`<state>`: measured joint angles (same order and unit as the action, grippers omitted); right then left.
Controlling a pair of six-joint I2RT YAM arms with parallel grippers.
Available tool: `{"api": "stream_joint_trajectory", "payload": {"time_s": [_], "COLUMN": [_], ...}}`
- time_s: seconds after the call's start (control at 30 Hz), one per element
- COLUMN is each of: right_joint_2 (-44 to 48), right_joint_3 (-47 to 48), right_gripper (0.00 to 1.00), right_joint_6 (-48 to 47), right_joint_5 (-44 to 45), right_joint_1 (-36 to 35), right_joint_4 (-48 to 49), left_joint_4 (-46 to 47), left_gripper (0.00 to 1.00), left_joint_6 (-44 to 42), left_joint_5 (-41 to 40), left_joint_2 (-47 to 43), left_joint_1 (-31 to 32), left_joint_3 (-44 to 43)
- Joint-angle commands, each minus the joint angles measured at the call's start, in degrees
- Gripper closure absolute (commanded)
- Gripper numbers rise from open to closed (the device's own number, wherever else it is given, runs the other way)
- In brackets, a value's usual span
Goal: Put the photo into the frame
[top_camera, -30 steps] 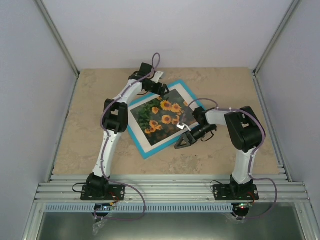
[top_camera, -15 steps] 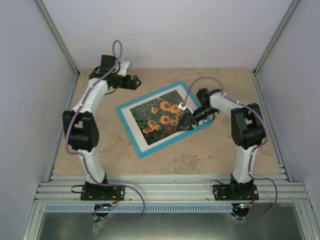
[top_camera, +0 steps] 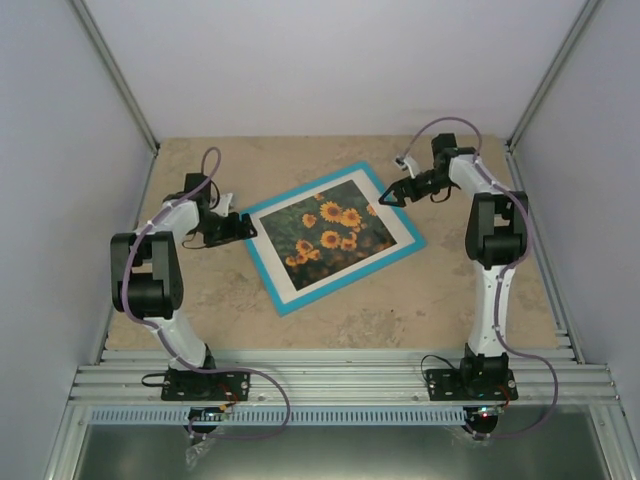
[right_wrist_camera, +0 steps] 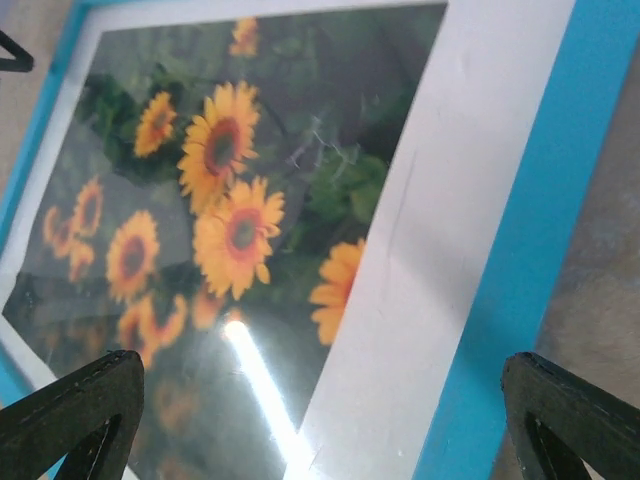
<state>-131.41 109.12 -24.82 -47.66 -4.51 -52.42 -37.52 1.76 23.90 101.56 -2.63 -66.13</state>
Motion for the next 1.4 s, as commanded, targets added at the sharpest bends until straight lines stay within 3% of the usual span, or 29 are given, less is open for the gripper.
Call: {"api": "stream_joint_trajectory", "payload": {"time_s": [0.0,0.27,0.6,0.93,1.17,1.37], "right_joint_2": [-3.3,-2.0,8.9,6.7,0.3,-2.6], "right_joint_3": [0.5,-10.9,-29.9,-12.9,-8.6,-9.5], "right_gripper": [0.02,0.03,0.03,0.03,0.02,0.03], "right_joint_6": [2.0,-0.2,-7.6,0.0,2.3,0.2], "right_joint_5": [1.1,-3.8,-2.8,2.9,5.3,1.8], "right_joint_1": [-0.3,-0.3,1.0,6.9,6.5,5.9], "right_joint_4": [0.2,-0.9,-4.1,1.2,3.3,0.4], "left_joint_4": [0.5,-1.7,-1.0,-1.1,0.0,-0.1], "left_gripper": [0.09,0.17,0.2,0.19,0.19,0.19], "left_joint_6": [-0.7,-1.7,-1.7,-3.0,-3.3,-3.8], "left_joint_5": [2.0,8.9,8.4,6.7,8.9,10.5], "left_joint_2": [-0.9,7.5,16.7,13.7,8.9,9.1], "left_joint_1": [0.1,0.3,0.3,0.3,0.2,0.3], "left_joint_3": [0.4,-5.8,-14.7,-9.3,-1.6,-0.8]}}
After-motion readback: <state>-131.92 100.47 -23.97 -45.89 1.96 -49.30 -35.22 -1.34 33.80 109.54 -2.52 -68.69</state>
